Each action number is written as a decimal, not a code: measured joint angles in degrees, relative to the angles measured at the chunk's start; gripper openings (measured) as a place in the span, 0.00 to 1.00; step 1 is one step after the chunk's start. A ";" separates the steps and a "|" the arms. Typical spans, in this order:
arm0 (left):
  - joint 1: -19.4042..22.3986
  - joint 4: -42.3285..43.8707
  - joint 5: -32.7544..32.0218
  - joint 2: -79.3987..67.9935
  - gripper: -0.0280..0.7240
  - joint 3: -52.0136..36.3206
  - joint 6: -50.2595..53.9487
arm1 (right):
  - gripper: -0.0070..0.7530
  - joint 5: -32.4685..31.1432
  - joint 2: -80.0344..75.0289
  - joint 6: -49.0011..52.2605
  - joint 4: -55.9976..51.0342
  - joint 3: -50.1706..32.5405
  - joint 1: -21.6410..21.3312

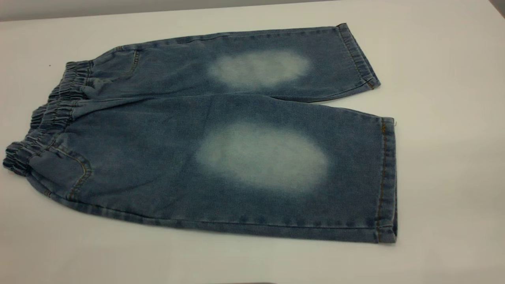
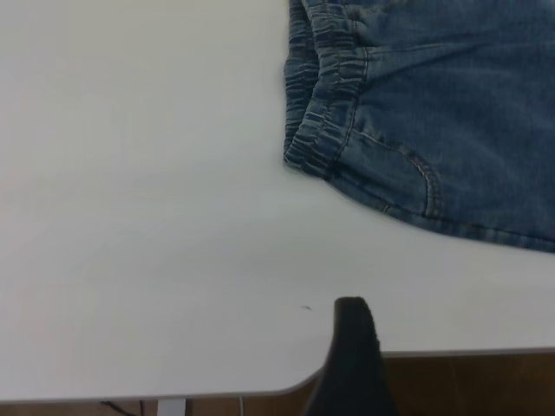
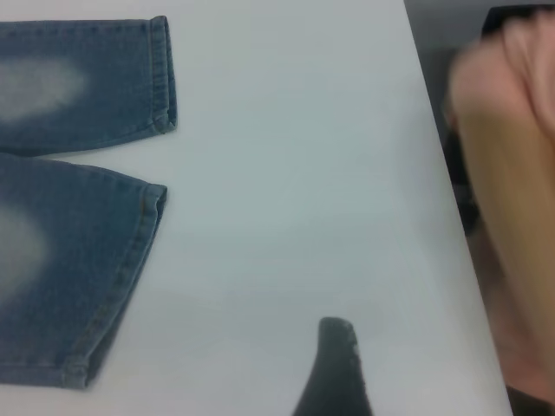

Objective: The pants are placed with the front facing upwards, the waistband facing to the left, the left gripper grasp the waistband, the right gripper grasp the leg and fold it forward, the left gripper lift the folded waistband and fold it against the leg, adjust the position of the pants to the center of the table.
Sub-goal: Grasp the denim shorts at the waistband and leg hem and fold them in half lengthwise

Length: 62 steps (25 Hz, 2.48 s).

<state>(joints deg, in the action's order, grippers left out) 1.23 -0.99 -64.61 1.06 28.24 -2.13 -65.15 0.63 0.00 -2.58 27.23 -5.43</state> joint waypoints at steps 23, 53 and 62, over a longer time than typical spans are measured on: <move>0.00 0.00 0.00 0.00 0.72 0.00 0.00 | 0.66 0.00 0.00 0.00 0.00 0.00 0.00; 0.00 0.99 3.57 -7.40 0.72 2.71 15.66 | 0.66 0.90 -5.22 2.59 -5.84 4.33 0.00; 0.00 2.51 13.65 -42.39 0.72 8.25 17.05 | 0.66 6.54 -27.33 0.00 -10.60 14.84 0.00</move>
<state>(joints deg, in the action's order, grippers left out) 1.23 1.52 -50.96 -41.33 36.49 14.92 -58.61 -26.71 0.00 -13.18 42.07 -5.43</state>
